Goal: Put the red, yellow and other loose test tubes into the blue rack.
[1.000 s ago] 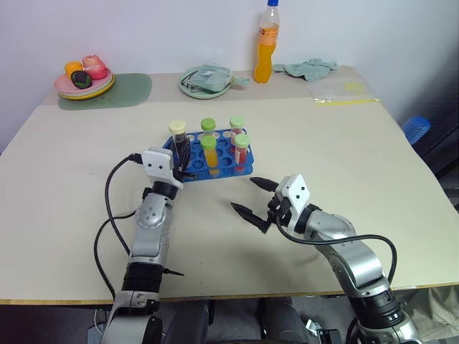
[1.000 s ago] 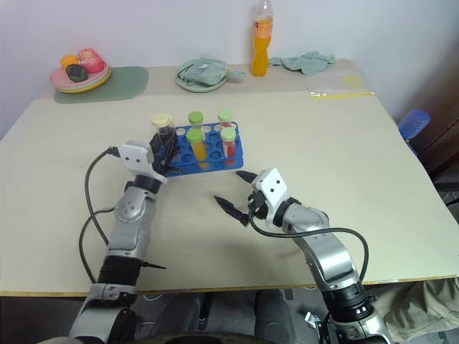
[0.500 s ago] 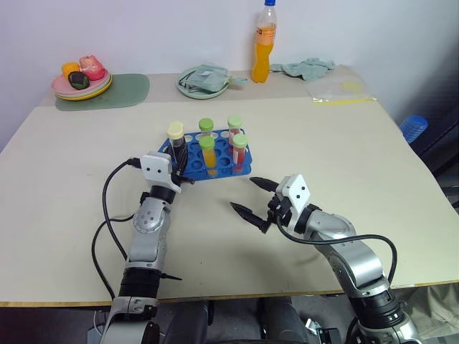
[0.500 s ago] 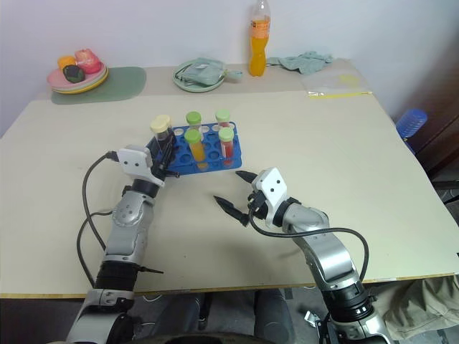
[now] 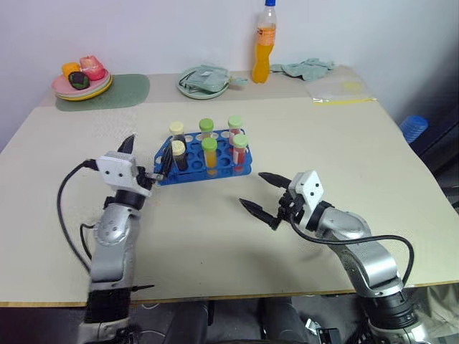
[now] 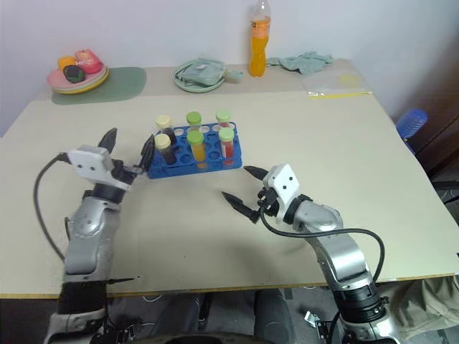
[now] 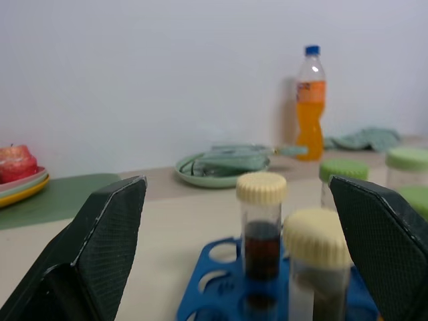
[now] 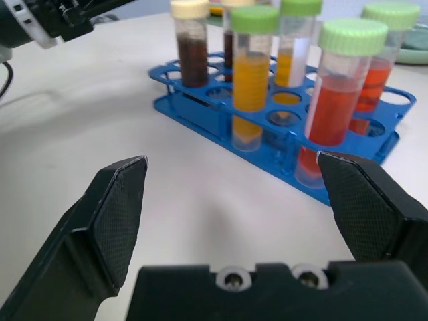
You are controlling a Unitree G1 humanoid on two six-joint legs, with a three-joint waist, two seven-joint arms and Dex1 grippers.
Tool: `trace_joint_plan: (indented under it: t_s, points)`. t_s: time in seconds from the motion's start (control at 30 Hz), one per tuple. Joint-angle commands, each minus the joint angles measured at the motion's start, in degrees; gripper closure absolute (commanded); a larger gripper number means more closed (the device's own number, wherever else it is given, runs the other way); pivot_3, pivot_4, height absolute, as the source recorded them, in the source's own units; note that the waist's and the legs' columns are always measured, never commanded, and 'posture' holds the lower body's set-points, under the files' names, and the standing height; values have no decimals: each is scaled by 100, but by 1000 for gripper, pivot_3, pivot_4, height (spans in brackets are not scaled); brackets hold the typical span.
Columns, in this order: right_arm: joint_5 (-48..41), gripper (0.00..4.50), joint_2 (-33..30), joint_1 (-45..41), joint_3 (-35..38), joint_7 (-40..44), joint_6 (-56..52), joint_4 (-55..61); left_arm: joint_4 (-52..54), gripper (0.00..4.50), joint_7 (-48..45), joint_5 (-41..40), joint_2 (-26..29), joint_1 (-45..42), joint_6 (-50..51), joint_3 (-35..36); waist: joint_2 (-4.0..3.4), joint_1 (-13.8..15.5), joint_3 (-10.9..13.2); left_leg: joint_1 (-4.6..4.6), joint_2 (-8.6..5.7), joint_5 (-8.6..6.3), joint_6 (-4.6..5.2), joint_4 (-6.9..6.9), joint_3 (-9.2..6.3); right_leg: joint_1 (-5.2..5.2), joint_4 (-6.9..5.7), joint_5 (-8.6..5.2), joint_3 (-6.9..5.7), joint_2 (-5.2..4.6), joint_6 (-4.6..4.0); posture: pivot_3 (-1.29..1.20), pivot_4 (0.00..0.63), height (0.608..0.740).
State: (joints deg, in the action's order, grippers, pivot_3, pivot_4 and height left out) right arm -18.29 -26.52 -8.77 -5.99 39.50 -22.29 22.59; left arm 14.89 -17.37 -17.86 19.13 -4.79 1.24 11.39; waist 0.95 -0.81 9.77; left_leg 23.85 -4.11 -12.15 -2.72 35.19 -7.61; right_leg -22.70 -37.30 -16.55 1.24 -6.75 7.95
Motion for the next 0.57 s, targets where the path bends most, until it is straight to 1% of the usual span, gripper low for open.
trace_joint_plan:
  t_s: [0.03, 0.13, 0.23, 0.37, 0.47, 0.57]
  points:
    - [-307, 0, -477, 123, 804, 166, -106, 256, 657, 37, -706, -665, 910, 631, 888, 732, -2, -1, 1, -2, 0, 0, 0, -2, 0, 0, 0, 0, 1, 0, 0, 0, 150, 740]
    - [-474, 0, -897, 216, 1442, 259, -171, -35, 897, 37, -1059, -992, 1402, 1261, 1283, 1158, -5, 6, 2, -13, 2, -2, 4, -6, 1, 10, 4, -1, 2, -1, -1, 0, 150, 740]
    - [-433, 0, -1214, 310, 1831, 378, -62, -407, 783, 37, -1373, -1001, 1611, 1788, 1309, 1483, -4, 28, 2, -26, 4, -8, 11, -7, 12, 34, 15, -3, -1, -3, -2, 0, 150, 740]
    - [-350, 0, -1420, 340, 2007, 536, 142, -759, 618, 37, -1262, -833, 1532, 1965, 1324, 1538, -4, 28, 2, -29, 6, -9, 12, -8, 18, 38, 18, -3, -2, -6, -3, 0, 150, 740]
    - [-312, 0, -1476, 340, 2022, 625, 274, -954, 598, 37, -1118, -592, 1445, 2086, 1332, 1444, -4, 19, 2, -29, 6, -10, 14, -8, 16, 37, 18, -3, 1, -7, -3, 0, 150, 740]
    - [-267, 0, -1458, 270, 1932, 665, 406, -1154, 734, 37, -1041, -550, 1289, 2193, 1334, 1431, -4, 10, 2, -29, 7, -11, 16, -9, 14, 35, 20, -3, 4, -7, -3, 0, 150, 740]
